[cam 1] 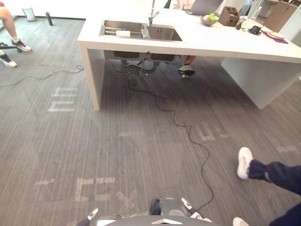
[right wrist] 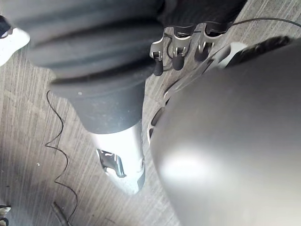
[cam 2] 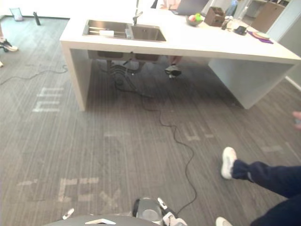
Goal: Walk over to the sink, pick up the cup, carry it to the dishwasher, place the cup inside the dishwasher, then close the dishwasher door
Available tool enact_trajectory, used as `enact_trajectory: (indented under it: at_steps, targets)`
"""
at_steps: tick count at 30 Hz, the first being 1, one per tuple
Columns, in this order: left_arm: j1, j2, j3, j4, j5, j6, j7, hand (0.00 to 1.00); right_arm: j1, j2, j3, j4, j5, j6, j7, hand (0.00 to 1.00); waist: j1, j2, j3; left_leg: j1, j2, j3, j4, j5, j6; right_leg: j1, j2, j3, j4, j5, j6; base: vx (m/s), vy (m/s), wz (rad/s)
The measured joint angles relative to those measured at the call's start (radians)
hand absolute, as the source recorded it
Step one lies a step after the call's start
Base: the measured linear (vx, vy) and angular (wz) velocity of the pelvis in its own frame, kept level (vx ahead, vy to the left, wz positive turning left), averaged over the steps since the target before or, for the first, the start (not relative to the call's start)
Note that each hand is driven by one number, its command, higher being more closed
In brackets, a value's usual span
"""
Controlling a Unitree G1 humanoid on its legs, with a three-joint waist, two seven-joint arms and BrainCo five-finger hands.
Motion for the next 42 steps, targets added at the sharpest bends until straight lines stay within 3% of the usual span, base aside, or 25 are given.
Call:
enact_trajectory:
  at_steps: [2,4,6,8,10,13,15,18,19,21,23,24,25,26,27,28,30,34,35,36,37,38,39,40,42]
  targets:
    - [-0.003,-0.027,-0.015,-0.156,-0.034,-0.052,0.003,0.00,0.021,0.011,-0.026,0.002,0.001,0.017,-0.004,0.00,0.001,-0.013,0.007,0.009,-0.006,-0.017,0.008,-0.017,-0.019,-0.010,-0.016,0.000,-0.151,0.077,0.004,0.27,-0.112,0.25]
    - [-0.002,-0.048,-0.041,-0.286,-0.049,-0.082,0.004,0.00,0.046,0.025,-0.066,0.002,0.000,0.037,-0.002,0.00,0.001,-0.017,0.009,0.026,-0.005,-0.025,0.064,-0.068,-0.041,-0.012,-0.024,-0.001,-0.162,0.079,0.000,0.31,-0.167,0.14]
    - [0.004,-0.056,-0.063,-0.384,-0.059,-0.089,0.004,0.00,0.092,0.033,-0.094,0.005,-0.002,0.051,0.002,0.00,0.004,-0.019,0.013,0.071,-0.003,-0.035,0.139,-0.164,-0.080,0.034,-0.021,0.019,-0.152,0.116,-0.030,0.51,-0.243,0.19]
    - [-0.009,-0.068,-0.088,-0.411,-0.059,-0.082,0.004,0.00,0.112,0.026,-0.143,0.010,-0.007,0.053,0.021,0.00,-0.025,0.023,0.007,0.084,0.046,-0.072,0.183,-0.224,-0.110,0.016,0.002,0.025,-0.025,0.161,-0.040,0.53,-0.229,0.51]
    - [-0.026,-0.086,-0.122,-0.422,-0.059,-0.068,0.005,0.00,0.122,-0.006,-0.168,0.028,-0.008,0.051,0.046,0.00,-0.023,0.096,-0.001,0.085,0.102,-0.121,0.221,-0.272,-0.124,-0.050,0.038,0.026,0.176,0.028,-0.086,0.50,-0.215,0.27]
    - [-0.027,-0.084,-0.154,-0.408,-0.052,-0.056,0.017,0.00,0.118,-0.005,-0.189,0.052,-0.010,0.048,0.063,0.00,-0.030,0.096,-0.022,0.068,0.129,-0.168,0.340,-0.321,-0.101,-0.125,0.011,0.006,0.463,-0.202,-0.095,0.48,-0.251,0.26]
    - [-0.017,-0.090,-0.168,-0.407,-0.043,-0.057,0.027,0.00,0.117,-0.004,-0.197,0.071,-0.020,0.037,0.076,0.00,-0.030,0.097,-0.038,-0.006,0.153,-0.203,0.504,-0.321,-0.095,-0.112,0.012,-0.021,0.488,-0.257,-0.101,0.46,-0.214,0.37]
    - [-0.010,-0.120,-0.190,-0.469,-0.030,-0.089,0.029,0.00,0.104,-0.019,-0.190,0.078,-0.037,-0.008,0.090,0.00,-0.017,0.131,-0.033,-0.285,0.238,-0.244,1.075,-0.114,-0.083,0.039,0.084,-0.078,0.368,-0.294,-0.143,0.41,-0.207,0.34]
    - [-0.007,-0.123,-0.186,-0.505,-0.026,-0.096,0.030,0.00,0.098,-0.029,-0.178,0.078,-0.039,-0.018,0.089,0.00,-0.010,0.142,-0.024,-0.343,0.247,-0.240,1.186,-0.130,-0.062,0.079,0.103,-0.077,0.337,-0.294,-0.154,0.54,-0.188,0.07]
    - [-0.004,-0.113,-0.178,-0.676,-0.024,-0.124,0.053,0.00,0.053,-0.059,-0.155,0.078,-0.030,-0.058,0.086,0.00,0.025,0.131,0.021,-0.525,0.166,-0.204,1.355,-0.177,-0.032,0.243,0.118,-0.060,0.223,-0.299,-0.159,0.50,-0.092,-0.22]
    - [-0.003,-0.105,-0.170,-0.789,-0.016,-0.130,0.067,0.00,0.017,-0.077,-0.147,0.075,-0.026,-0.075,0.084,0.00,0.057,0.127,0.025,-0.594,0.100,-0.161,1.251,-0.188,-0.038,0.299,0.102,-0.034,0.168,-0.283,-0.139,0.45,-0.005,-0.72]
    - [-0.006,-0.103,-0.128,-0.965,-0.004,-0.138,0.087,0.00,-0.027,-0.098,-0.123,0.038,-0.026,-0.084,0.083,0.00,0.075,0.127,0.025,-0.622,0.032,-0.090,0.863,-0.169,-0.062,0.369,0.084,0.013,0.083,-0.266,-0.107,0.49,0.017,-0.90]
    - [-0.008,-0.103,-0.113,-1.020,-0.001,-0.140,0.102,0.00,-0.037,-0.102,-0.106,0.023,-0.028,-0.087,0.083,0.00,0.080,0.131,0.023,-0.611,0.015,-0.073,0.687,-0.117,-0.060,0.391,0.082,0.027,0.064,-0.266,-0.099,0.53,0.026,-0.98]
    - [-0.009,-0.103,-0.097,-1.102,0.016,-0.154,0.127,0.00,-0.039,-0.112,-0.095,-0.013,-0.028,-0.096,0.084,0.00,0.091,0.166,0.009,-0.566,-0.002,-0.073,0.330,0.068,-0.066,0.433,0.112,0.058,0.035,-0.278,-0.077,0.55,0.062,-0.73]
    - [-0.015,-0.097,-0.089,-1.154,0.025,-0.168,0.151,0.00,-0.027,-0.125,-0.095,-0.033,-0.036,-0.099,0.077,0.00,0.103,0.229,-0.012,-0.532,0.031,-0.088,0.177,0.353,-0.018,0.495,0.168,0.104,0.016,-0.316,-0.048,0.57,0.107,-0.66]
    - [-0.038,-0.081,-0.069,-1.150,0.028,-0.176,0.156,0.00,-0.040,-0.109,-0.100,-0.024,-0.041,-0.101,0.065,0.00,0.105,0.217,-0.004,-0.526,0.013,-0.083,0.206,0.367,0.089,0.523,0.152,0.117,0.017,-0.346,-0.045,0.49,0.135,-0.06]
    - [-0.136,-0.065,0.058,-1.140,0.031,-0.199,0.170,0.00,-0.064,-0.101,-0.103,-0.015,-0.076,-0.053,0.039,0.00,0.099,0.147,0.007,-0.538,-0.042,-0.080,0.256,0.285,0.065,0.540,0.108,0.140,0.001,-0.326,-0.071,0.37,0.122,0.28]
    - [-0.158,-0.064,0.154,-1.242,0.035,-0.213,0.182,0.00,-0.057,-0.111,-0.233,0.091,-0.125,0.007,0.018,0.00,0.143,0.105,0.006,-0.497,-0.086,-0.059,0.287,0.177,-0.001,0.474,0.035,0.142,0.230,-0.273,-0.105,0.32,0.076,0.04]
    - [-0.159,-0.060,0.158,-1.306,0.059,-0.207,0.182,0.00,-0.031,-0.091,-0.280,0.119,-0.166,0.017,0.030,0.00,0.147,0.055,-0.003,-0.495,-0.121,-0.063,0.382,0.121,0.062,0.427,-0.019,0.152,0.370,-0.251,-0.067,0.58,0.022,0.22]
    - [-0.158,-0.057,0.156,-1.357,0.097,-0.201,0.179,0.00,-0.003,-0.088,-0.313,0.121,-0.199,0.018,0.046,0.00,0.148,0.065,-0.019,-0.477,-0.131,-0.103,0.427,0.037,0.068,0.383,-0.022,0.163,0.496,-0.208,0.007,0.51,-0.013,0.50]
    - [-0.163,-0.045,0.143,-1.401,0.142,-0.188,0.175,0.00,0.028,-0.063,-0.356,0.119,-0.225,0.007,0.054,0.00,0.134,0.035,-0.037,-0.460,-0.170,-0.122,0.431,0.008,0.076,0.328,-0.061,0.168,0.631,-0.091,0.115,0.53,0.010,0.46]
    - [-0.163,-0.036,0.127,-1.420,0.167,-0.187,0.175,0.00,0.063,-0.043,-0.385,0.120,-0.234,0.005,0.060,0.00,0.130,0.041,-0.056,-0.430,-0.181,-0.134,0.399,0.003,0.079,0.282,-0.080,0.167,0.715,-0.013,0.111,0.46,0.080,0.43]
    - [-0.163,-0.024,0.125,-1.430,0.189,-0.182,0.176,0.00,0.074,-0.019,-0.417,0.120,-0.234,0.005,0.067,0.00,0.134,0.042,-0.059,-0.393,-0.185,-0.138,0.358,0.006,0.075,0.230,-0.104,0.149,0.793,-0.051,0.077,0.45,0.082,-0.01]
    - [-0.166,-0.012,0.128,-1.431,0.203,-0.175,0.180,0.00,0.076,0.010,-0.452,0.121,-0.229,0.001,0.070,0.00,0.140,0.055,-0.056,-0.344,-0.182,-0.147,0.316,0.009,0.074,0.171,-0.128,0.090,0.828,-0.144,-0.001,0.41,0.084,-0.06]
    - [-0.178,0.011,0.129,-1.430,0.208,-0.173,0.179,0.00,0.075,0.031,-0.472,0.118,-0.213,-0.013,0.081,0.00,0.122,0.065,-0.062,-0.289,-0.171,-0.175,0.264,0.008,0.072,0.089,-0.124,0.028,0.738,-0.258,-0.051,0.36,0.045,0.10]
